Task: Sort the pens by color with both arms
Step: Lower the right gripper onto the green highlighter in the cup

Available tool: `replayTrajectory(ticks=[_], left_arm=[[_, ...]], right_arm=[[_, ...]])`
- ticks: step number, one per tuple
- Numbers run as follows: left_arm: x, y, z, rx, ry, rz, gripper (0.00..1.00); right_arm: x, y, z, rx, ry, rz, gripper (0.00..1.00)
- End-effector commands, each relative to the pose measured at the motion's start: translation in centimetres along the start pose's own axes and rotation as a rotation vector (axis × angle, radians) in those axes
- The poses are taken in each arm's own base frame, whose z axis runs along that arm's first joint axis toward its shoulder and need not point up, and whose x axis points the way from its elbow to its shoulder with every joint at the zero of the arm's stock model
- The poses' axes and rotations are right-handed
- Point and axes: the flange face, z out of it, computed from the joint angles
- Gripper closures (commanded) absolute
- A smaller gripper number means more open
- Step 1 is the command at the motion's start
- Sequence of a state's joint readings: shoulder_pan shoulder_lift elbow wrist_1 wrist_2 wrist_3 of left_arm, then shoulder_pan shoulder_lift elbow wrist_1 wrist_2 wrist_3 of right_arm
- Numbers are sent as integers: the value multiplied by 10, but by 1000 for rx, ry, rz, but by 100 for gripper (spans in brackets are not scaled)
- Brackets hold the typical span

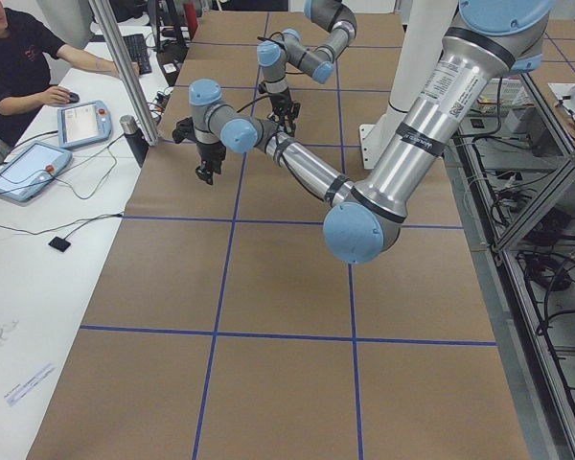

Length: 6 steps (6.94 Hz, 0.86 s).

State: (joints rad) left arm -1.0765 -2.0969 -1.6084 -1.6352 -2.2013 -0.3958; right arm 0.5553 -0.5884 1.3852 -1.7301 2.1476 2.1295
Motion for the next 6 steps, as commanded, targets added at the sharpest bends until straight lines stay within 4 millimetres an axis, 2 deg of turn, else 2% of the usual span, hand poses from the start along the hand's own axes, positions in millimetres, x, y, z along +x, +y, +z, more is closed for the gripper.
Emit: replayTrajectory(ticks=[1, 4, 6], left_arm=[[0, 0, 1, -2, 0, -1, 45], [-1, 0, 3, -4, -3, -4, 44], [0, 0, 3, -5, -2, -1, 44]], right_arm=[[0, 1, -1, -2, -1, 8, 73], [2, 4, -7, -9, -11, 5, 76], [12, 11, -22, -38, -29, -4, 77]])
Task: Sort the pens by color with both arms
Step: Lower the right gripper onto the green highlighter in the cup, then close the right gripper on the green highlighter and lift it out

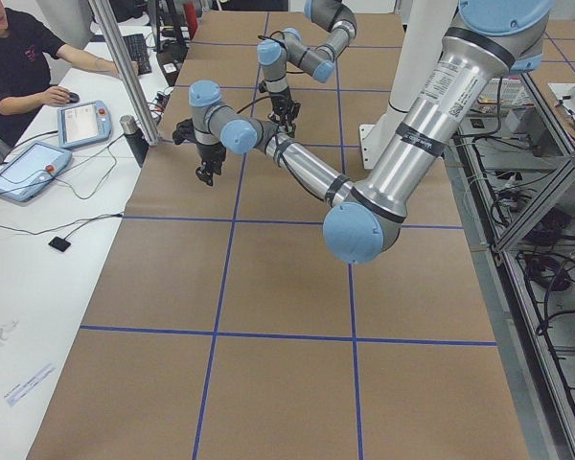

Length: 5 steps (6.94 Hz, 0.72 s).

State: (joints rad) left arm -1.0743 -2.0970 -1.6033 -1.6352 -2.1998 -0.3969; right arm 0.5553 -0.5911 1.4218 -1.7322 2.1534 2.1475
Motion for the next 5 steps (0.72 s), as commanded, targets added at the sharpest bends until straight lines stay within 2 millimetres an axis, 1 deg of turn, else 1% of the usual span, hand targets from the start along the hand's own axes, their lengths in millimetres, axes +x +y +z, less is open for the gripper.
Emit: replayTrajectory(ticks=[1, 2, 5], left_arm=[[0, 0, 0, -1, 0, 0, 44], [0, 0, 1, -2, 0, -1, 43], [-3, 0, 7, -12, -3, -7, 43]], right_arm=[[21, 5, -20, -39, -17, -6, 77], [34, 11, -38, -44, -22, -10, 77], [50, 33, -79, -80, -76, -53, 77]])
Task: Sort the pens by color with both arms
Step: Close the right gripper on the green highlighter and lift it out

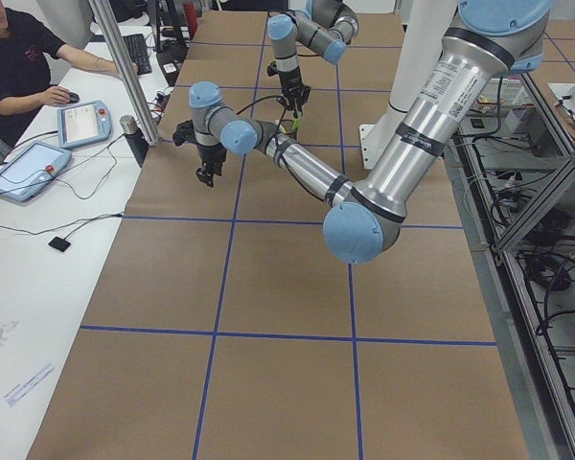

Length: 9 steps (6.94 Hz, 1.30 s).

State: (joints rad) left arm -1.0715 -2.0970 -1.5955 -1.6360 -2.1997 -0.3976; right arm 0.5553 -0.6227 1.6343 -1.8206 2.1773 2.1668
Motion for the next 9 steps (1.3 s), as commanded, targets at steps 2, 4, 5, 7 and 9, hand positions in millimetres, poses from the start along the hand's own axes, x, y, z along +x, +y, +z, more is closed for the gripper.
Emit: replayTrajectory(ticks=[2, 4, 5, 7, 9], left_arm=[[-4, -1, 9, -13, -2, -8, 43], [-8, 0, 12, -19, -6, -15, 43], [-9, 1, 13, -20, -6, -13, 43], [-13, 6, 15, -26, -5, -16, 43], [-26, 23, 20, -40, -5, -16, 42]], right_arm=[[3, 23, -34, -16, -64, -45, 77], [-10, 20, -43, 98, -151, -155, 77], [-19, 9, -47, 160, -176, -232, 77], [-33, -11, -52, 289, -205, -387, 78], [-57, -21, -43, 349, -272, -492, 82]])
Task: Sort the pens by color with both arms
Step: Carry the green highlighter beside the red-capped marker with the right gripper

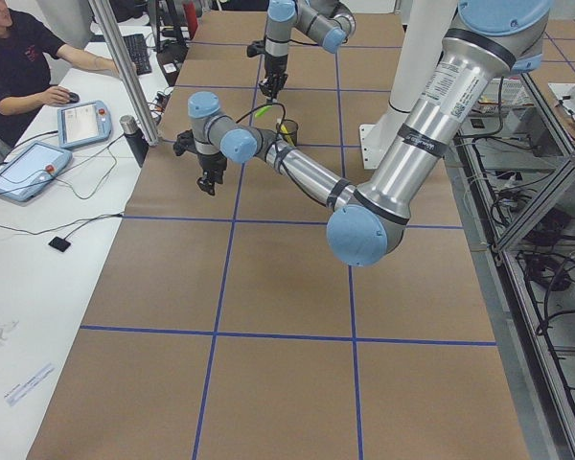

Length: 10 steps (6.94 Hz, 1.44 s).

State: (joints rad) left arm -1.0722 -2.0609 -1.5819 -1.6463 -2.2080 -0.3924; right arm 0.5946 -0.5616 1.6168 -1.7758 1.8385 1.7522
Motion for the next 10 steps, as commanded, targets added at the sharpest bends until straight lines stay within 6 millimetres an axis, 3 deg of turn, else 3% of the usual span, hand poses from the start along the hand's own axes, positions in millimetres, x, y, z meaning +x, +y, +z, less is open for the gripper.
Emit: replayTrajectory(ticks=[1, 2, 3, 5, 7, 9, 10], left_arm=[[-13, 15, 8, -19, -3, 12, 41], [-13, 16, 7, -19, -3, 13, 16], [-13, 16, 8, -21, -2, 11, 1], [-14, 16, 7, -22, -3, 8, 1], [-16, 16, 9, -24, -5, 6, 1], [-16, 16, 9, -25, -6, 5, 1], [-19, 19, 12, -29, -7, 4, 1]], right_arm=[[-17, -15, 28, 68, -66, -124, 82], [-25, -19, 41, 86, -78, -166, 82], [-34, -24, 48, 96, -75, -201, 83], [-36, -34, 50, 121, -64, -288, 83], [-31, -45, 84, 136, 8, -365, 84], [-24, -35, 108, 113, 47, -377, 84], [-24, -31, 111, 105, 50, -390, 84]])
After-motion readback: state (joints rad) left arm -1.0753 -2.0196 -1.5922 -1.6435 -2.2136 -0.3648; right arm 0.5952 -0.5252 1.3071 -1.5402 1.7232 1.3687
